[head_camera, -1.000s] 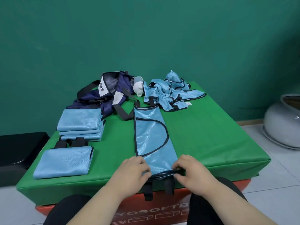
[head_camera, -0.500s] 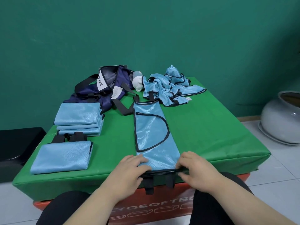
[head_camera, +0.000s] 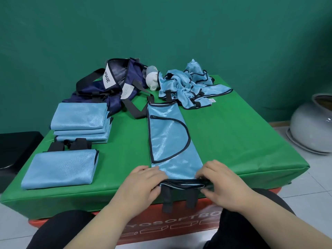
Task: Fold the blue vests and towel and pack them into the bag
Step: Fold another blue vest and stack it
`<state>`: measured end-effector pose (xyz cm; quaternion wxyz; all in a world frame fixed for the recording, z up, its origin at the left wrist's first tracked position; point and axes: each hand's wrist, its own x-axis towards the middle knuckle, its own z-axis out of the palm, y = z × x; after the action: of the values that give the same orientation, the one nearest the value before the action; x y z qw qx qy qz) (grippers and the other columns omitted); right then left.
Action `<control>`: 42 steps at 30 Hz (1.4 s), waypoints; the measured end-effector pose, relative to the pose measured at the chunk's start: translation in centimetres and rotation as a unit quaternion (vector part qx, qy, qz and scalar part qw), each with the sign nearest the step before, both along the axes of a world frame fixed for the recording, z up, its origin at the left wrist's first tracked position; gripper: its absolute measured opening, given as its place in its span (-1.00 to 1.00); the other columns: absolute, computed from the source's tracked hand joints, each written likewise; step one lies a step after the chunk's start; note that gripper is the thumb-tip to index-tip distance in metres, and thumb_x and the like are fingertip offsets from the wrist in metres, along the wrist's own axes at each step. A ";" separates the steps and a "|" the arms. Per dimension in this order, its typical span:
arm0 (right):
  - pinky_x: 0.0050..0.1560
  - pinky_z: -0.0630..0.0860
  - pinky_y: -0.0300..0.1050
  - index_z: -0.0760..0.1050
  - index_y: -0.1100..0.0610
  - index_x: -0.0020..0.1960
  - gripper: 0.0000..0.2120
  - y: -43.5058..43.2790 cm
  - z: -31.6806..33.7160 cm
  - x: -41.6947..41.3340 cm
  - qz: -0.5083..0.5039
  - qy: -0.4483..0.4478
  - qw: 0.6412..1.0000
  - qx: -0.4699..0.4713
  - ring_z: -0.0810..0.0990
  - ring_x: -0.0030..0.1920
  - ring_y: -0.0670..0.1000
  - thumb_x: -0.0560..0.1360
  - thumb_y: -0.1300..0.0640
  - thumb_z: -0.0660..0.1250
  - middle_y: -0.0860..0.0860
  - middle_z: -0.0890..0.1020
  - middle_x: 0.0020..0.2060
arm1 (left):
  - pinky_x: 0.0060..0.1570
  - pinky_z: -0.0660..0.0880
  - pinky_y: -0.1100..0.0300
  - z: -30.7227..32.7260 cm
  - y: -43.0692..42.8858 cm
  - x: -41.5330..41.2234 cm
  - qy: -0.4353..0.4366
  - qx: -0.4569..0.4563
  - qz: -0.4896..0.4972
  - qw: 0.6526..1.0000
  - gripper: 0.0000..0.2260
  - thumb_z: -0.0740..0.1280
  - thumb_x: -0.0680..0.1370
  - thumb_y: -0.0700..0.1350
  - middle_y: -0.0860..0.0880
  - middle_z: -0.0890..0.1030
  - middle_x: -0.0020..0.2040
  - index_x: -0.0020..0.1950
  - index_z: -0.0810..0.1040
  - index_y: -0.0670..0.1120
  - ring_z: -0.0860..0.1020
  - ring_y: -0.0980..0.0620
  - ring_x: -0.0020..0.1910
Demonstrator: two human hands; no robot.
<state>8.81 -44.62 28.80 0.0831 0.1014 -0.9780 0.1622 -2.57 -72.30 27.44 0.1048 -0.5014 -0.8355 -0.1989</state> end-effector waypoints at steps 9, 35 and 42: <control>0.01 0.35 -0.17 0.43 -0.10 0.16 -0.60 -0.9 -0.3 -0.9 -0.004 0.066 0.998 0.023 0.42 -0.01 -0.06 0.37 0.00 0.45 -0.18 0.46 -0.07 | -0.02 0.42 0.21 1.4 0.7 0.8 -0.139 0.081 0.127 0.979 -0.57 0.05 0.50 0.22 0.10 0.68 -0.04 0.25 0.55 0.21 0.55 0.00 0.07; -0.26 0.41 -0.28 0.59 -0.17 -0.07 -0.71 -2.1 1.4 -0.4 -0.096 0.088 0.943 -0.306 0.48 -0.32 0.00 0.37 0.22 0.38 -0.14 0.55 -0.07 | -0.01 0.41 0.19 2.5 0.8 1.2 -0.213 0.052 0.179 0.959 -0.70 0.29 0.62 -0.03 0.12 0.62 -0.03 0.32 0.53 0.24 0.50 0.09 0.11; -0.14 0.44 -0.25 0.51 -0.26 0.12 -0.51 -1.8 1.1 -0.2 -0.047 0.041 0.960 -0.272 0.50 -0.08 -0.03 0.37 0.25 0.39 -0.23 0.45 0.06 | -0.09 0.38 0.18 2.0 1.3 0.8 -0.244 0.085 0.201 0.945 -0.74 0.29 0.62 0.00 0.13 0.62 -0.08 0.22 0.53 0.34 0.52 0.10 -0.01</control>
<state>8.57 -46.40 29.89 0.1549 0.0358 -0.8963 0.4140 -1.79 -71.05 29.45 -0.0222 -0.2479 -0.8991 -0.3602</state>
